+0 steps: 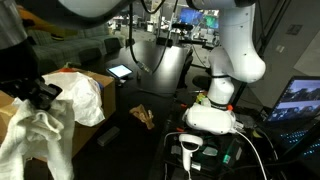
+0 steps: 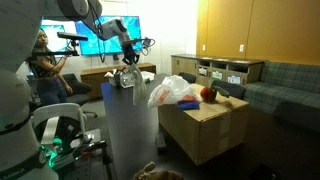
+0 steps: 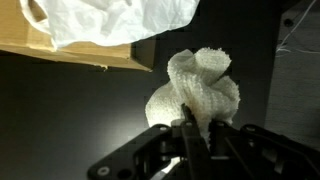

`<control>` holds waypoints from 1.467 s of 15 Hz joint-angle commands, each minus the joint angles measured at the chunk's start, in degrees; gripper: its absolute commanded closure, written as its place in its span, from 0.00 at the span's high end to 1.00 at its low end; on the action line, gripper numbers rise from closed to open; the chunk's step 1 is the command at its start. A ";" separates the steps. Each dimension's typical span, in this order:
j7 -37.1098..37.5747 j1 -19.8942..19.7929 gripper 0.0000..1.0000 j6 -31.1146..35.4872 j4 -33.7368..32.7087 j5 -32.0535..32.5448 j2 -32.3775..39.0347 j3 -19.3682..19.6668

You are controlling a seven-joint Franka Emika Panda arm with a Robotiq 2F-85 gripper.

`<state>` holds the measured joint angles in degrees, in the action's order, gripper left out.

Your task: Pick up all the objects on the table and put them on the box, then pick up all the object on the box and put them on the table

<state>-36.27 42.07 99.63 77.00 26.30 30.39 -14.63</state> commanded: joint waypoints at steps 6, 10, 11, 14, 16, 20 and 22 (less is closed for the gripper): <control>2.31 -4.02 0.02 -1.32 3.23 -4.47 -0.33 -2.08; 6.11 -6.78 0.02 -1.44 7.11 -6.15 -0.01 -2.38; 6.36 -7.67 0.02 -1.43 9.26 -6.86 -0.72 -2.78; 6.44 -9.93 0.02 -1.89 14.54 -8.89 -2.28 -4.15; 6.65 -11.14 0.02 -0.37 18.31 -9.72 -3.47 -5.29; 7.30 -12.96 0.41 2.01 23.38 -10.83 -6.26 -7.72; 7.82 -13.72 0.57 2.61 25.07 -11.51 -7.97 -8.62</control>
<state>-29.26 30.54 100.15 96.95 16.82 27.56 -21.33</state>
